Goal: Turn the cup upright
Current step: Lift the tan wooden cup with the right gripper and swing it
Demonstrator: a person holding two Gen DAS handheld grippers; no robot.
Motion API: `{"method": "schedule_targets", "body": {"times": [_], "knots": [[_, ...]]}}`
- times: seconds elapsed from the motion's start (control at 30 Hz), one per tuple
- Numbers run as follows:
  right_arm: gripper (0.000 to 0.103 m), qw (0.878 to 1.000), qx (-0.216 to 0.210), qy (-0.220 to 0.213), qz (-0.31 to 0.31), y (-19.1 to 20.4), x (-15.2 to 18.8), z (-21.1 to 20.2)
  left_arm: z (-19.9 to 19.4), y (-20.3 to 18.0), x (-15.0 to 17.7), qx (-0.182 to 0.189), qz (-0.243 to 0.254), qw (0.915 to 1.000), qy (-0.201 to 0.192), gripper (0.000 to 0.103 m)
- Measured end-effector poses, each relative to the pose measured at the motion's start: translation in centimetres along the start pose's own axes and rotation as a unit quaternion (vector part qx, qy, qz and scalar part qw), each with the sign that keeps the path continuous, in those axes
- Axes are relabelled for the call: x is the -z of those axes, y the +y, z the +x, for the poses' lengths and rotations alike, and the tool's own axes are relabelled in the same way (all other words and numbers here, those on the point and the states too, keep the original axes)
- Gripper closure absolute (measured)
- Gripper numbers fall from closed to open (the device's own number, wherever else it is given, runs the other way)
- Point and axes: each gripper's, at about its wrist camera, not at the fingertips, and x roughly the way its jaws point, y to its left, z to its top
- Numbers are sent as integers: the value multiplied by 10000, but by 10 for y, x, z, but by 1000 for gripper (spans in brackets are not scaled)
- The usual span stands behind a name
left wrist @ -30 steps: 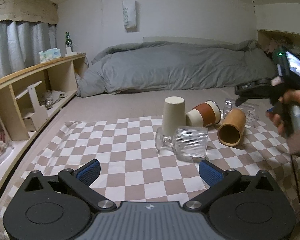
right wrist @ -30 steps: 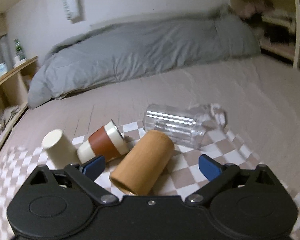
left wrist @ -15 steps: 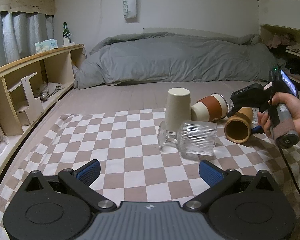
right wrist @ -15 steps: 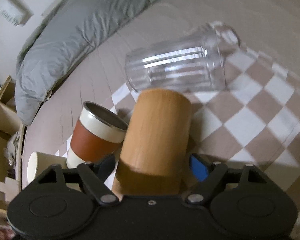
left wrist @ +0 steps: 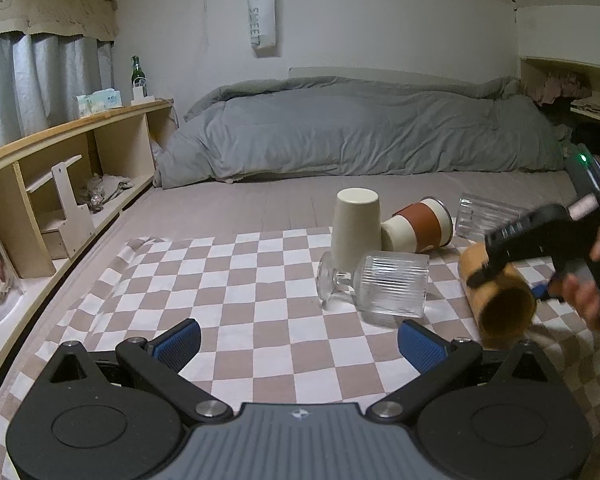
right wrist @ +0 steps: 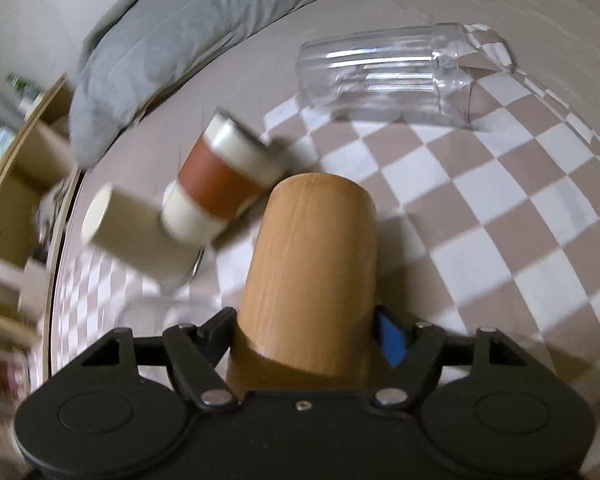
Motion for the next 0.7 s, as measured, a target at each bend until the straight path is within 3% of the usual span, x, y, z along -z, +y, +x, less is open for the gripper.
{"method": "schedule_targets", "body": {"times": [0.2,0.4,0.57,0.7], "knots": [[29,9983,8,364,-462,5,35,-8,-13,-2,1,-19,15,9999,-125,0],[29,9977,20,309,-597,5,50,-14,-14,-7,-1,79,148,9998,-73,0],[29,9997,18,-37,-236,-2,43,-11,-9,-31,-1,629,679,9957,-99,0],[28,9999,-127,-66,-44,-4,40,-5,-3,-52,2,1028,936,9903,-53,0]]}}
